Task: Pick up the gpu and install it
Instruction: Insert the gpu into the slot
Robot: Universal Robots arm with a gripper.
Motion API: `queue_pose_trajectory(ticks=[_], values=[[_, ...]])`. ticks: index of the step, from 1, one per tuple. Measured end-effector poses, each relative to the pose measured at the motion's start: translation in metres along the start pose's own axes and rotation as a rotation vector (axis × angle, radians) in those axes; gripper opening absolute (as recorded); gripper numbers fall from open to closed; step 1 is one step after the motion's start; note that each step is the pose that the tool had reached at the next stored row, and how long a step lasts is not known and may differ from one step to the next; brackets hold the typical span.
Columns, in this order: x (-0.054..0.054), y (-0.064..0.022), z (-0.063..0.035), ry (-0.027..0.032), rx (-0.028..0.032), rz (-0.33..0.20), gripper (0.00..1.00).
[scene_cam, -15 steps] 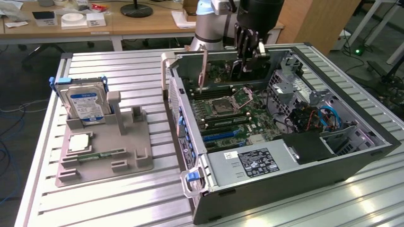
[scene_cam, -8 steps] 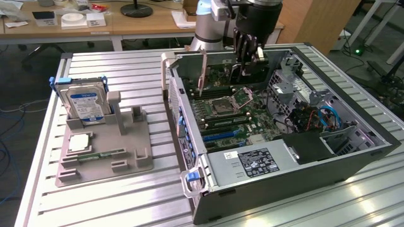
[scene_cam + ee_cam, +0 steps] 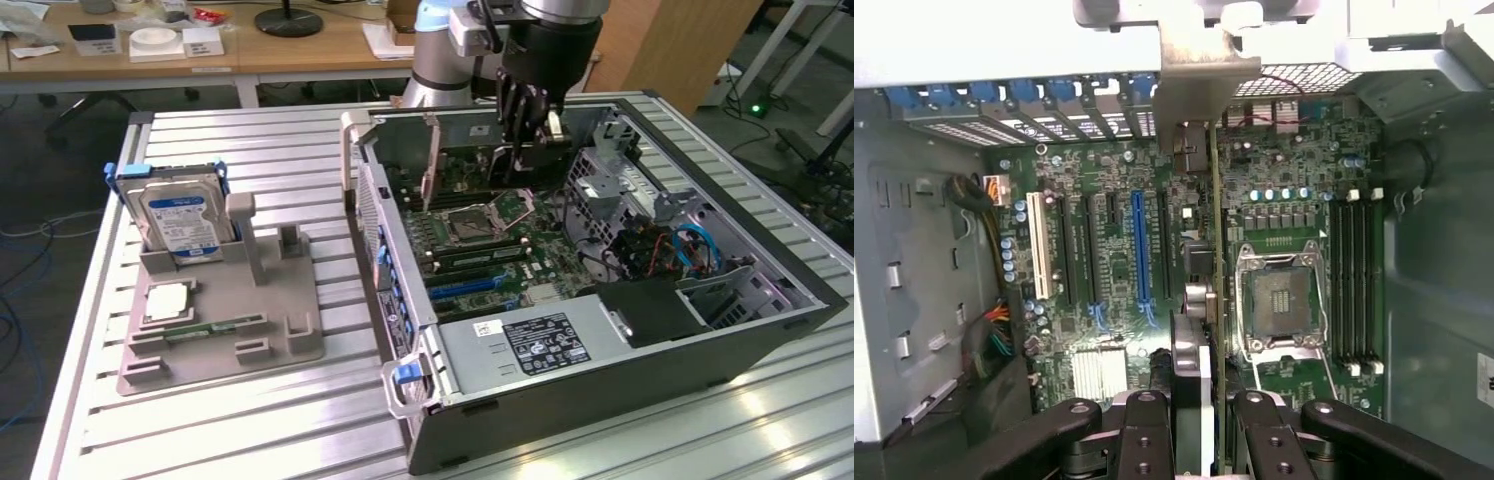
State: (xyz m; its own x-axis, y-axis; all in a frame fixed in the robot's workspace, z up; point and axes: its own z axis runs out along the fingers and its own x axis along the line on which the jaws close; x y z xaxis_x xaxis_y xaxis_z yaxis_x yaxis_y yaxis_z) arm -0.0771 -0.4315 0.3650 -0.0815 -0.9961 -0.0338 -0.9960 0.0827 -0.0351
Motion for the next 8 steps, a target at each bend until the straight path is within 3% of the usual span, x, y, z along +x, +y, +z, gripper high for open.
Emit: queue_pose_trajectory(ticks=[4, 8], values=[[0.000, 0.0003, 0.0069, 0.0004, -0.0030, 0.000, 0.28], [0.001, 0.0023, 0.0130, 0.0011, -0.0110, 0.000, 0.28]])
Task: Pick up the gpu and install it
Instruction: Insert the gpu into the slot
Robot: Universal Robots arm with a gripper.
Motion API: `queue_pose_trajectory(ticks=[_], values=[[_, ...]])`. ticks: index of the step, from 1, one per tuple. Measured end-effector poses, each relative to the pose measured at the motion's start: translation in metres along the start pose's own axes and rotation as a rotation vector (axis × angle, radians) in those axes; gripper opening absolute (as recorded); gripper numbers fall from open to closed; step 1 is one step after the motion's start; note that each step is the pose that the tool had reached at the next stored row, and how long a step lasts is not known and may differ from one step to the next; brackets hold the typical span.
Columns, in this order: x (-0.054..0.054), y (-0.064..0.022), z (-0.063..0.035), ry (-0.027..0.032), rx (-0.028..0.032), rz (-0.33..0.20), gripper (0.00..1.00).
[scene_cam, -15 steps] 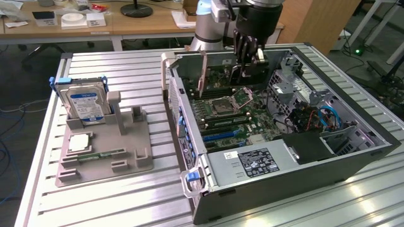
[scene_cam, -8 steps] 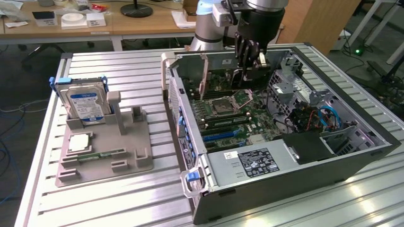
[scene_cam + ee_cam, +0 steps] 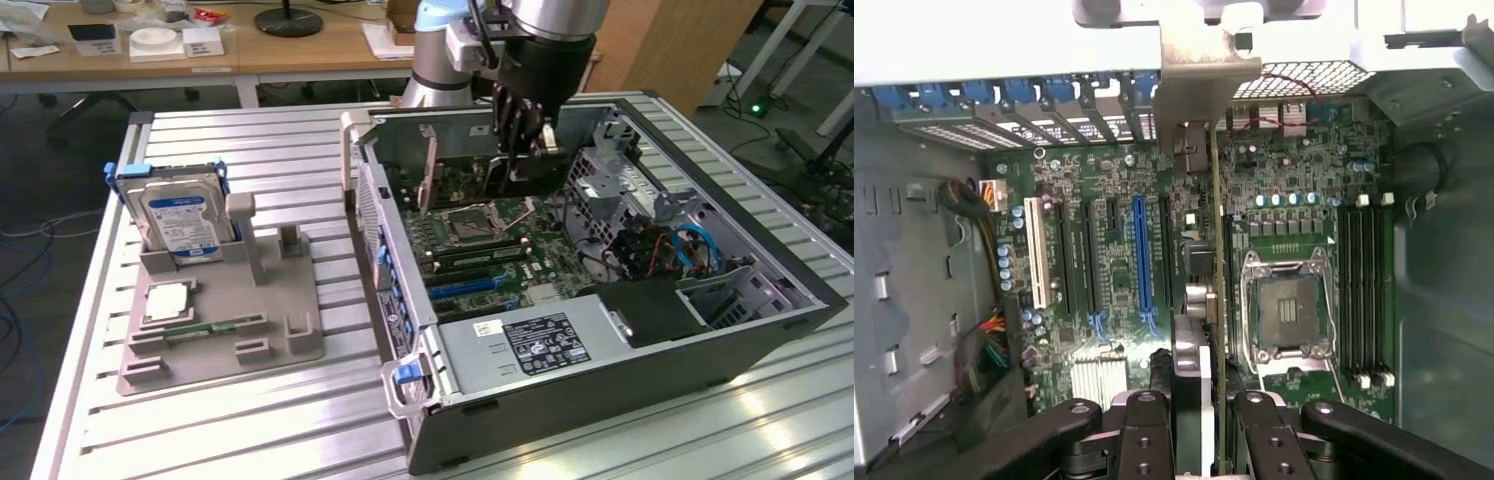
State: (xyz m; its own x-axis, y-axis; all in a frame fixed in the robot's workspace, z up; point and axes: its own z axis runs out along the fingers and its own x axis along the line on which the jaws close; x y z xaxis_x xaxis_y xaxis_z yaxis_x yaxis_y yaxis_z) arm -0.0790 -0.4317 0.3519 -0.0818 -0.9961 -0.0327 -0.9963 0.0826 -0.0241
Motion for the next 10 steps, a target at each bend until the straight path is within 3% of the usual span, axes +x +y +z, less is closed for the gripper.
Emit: queue_pose_trajectory(ticks=[5, 10], values=[[0.008, -0.0004, 0.0040, 0.0008, -0.0087, 0.000, 0.28], [0.010, -0.0004, 0.0117, 0.0008, -0.0096, 0.000, 0.28]])
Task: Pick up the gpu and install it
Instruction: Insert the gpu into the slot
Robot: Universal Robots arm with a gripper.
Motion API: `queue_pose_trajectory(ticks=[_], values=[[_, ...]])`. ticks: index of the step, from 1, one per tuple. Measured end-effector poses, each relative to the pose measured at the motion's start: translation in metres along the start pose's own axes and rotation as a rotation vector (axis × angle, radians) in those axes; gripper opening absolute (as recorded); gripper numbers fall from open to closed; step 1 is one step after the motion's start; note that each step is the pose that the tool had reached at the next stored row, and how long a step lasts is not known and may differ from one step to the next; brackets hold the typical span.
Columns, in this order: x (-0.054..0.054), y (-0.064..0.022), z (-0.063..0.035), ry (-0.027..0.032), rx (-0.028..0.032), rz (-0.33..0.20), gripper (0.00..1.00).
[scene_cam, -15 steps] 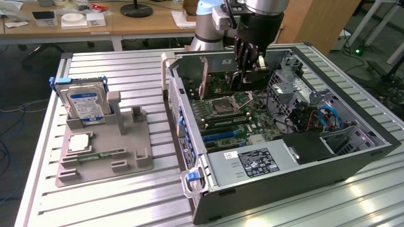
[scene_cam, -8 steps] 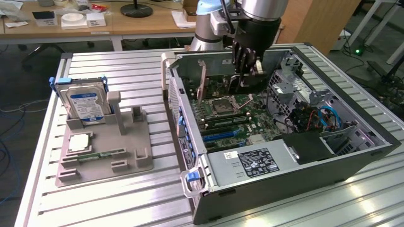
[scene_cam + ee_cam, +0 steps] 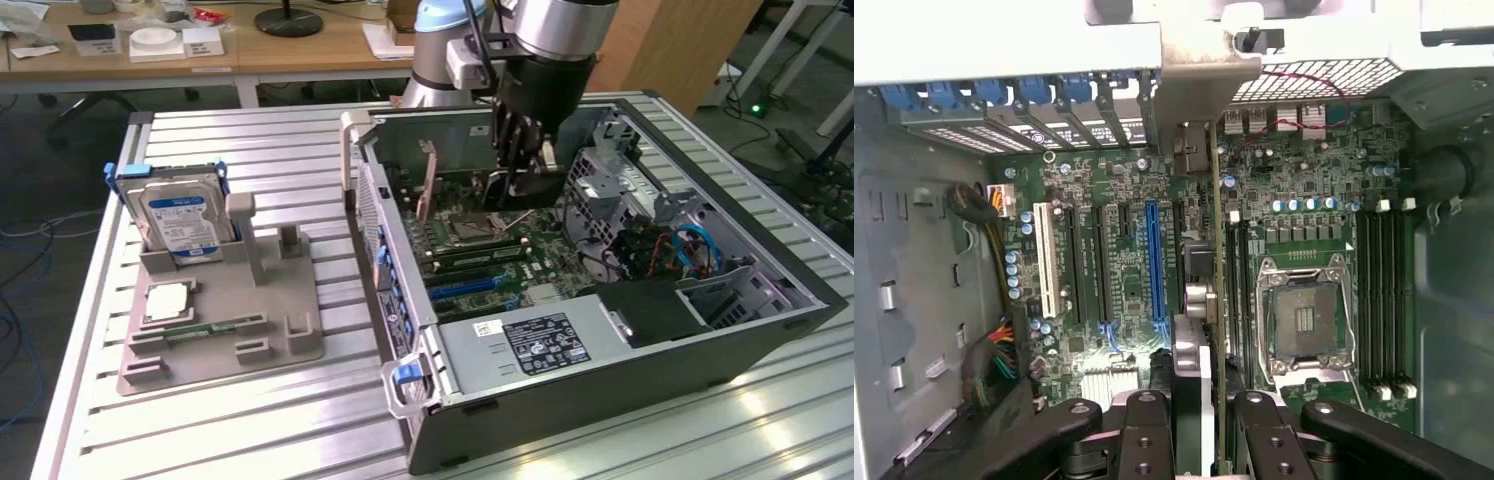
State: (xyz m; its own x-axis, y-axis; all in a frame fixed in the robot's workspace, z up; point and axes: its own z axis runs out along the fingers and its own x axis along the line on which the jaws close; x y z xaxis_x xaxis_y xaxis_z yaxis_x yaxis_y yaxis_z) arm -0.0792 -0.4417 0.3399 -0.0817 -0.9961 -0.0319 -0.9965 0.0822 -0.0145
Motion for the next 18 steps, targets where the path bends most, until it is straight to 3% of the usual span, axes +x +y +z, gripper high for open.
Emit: queue_pose_trajectory(ticks=[12, 18], values=[[0.001, 0.0006, 0.0210, -0.0004, -0.0040, -0.041, 0.28], [0.005, 0.0015, 0.0252, 0.0001, -0.0097, -0.040, 0.28]])
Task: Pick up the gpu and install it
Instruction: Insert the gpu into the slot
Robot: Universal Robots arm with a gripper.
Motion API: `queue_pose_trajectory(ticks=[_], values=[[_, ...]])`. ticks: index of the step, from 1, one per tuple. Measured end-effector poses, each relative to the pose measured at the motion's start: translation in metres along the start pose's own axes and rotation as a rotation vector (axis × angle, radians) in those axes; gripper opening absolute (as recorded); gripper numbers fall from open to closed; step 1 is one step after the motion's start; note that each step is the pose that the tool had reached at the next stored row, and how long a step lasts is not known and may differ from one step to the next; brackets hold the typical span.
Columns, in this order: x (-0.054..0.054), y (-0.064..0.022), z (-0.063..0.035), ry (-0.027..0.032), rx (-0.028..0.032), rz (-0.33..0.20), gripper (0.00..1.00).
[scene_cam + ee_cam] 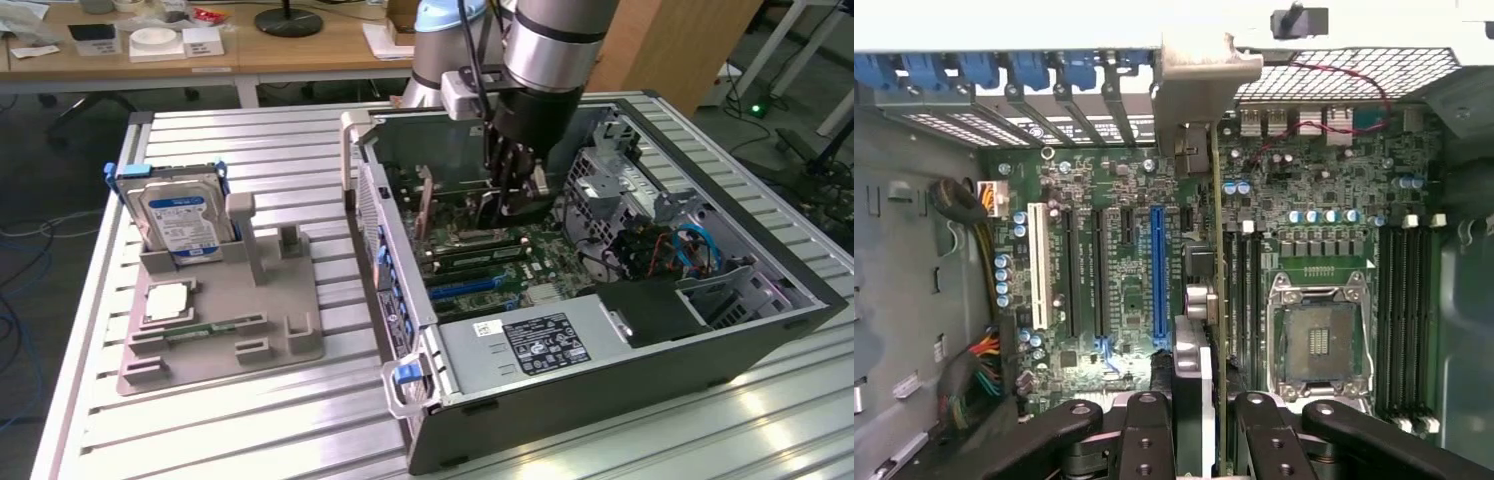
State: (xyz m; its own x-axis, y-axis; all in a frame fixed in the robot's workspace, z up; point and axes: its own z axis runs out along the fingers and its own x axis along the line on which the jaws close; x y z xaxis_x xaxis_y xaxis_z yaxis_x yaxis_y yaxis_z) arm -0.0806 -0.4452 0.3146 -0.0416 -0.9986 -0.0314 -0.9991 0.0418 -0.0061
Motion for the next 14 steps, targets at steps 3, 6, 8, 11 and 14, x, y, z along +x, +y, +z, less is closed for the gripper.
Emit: queue_pose_trajectory(ticks=[3, 6, 8, 11, 14], values=[[0.004, -0.0002, 0.0022, -0.0002, -0.0003, 0.000, 0.28], [0.005, -0.0001, 0.0061, -0.0002, -0.0001, 0.000, 0.28], [0.005, -0.0002, 0.0096, -0.0002, -0.0001, 0.000, 0.28], [0.005, -0.0002, 0.0151, -0.0002, 0.0002, 0.000, 0.28], [0.005, -0.0001, 0.0206, -0.0002, 0.0003, 0.000, 0.28]])
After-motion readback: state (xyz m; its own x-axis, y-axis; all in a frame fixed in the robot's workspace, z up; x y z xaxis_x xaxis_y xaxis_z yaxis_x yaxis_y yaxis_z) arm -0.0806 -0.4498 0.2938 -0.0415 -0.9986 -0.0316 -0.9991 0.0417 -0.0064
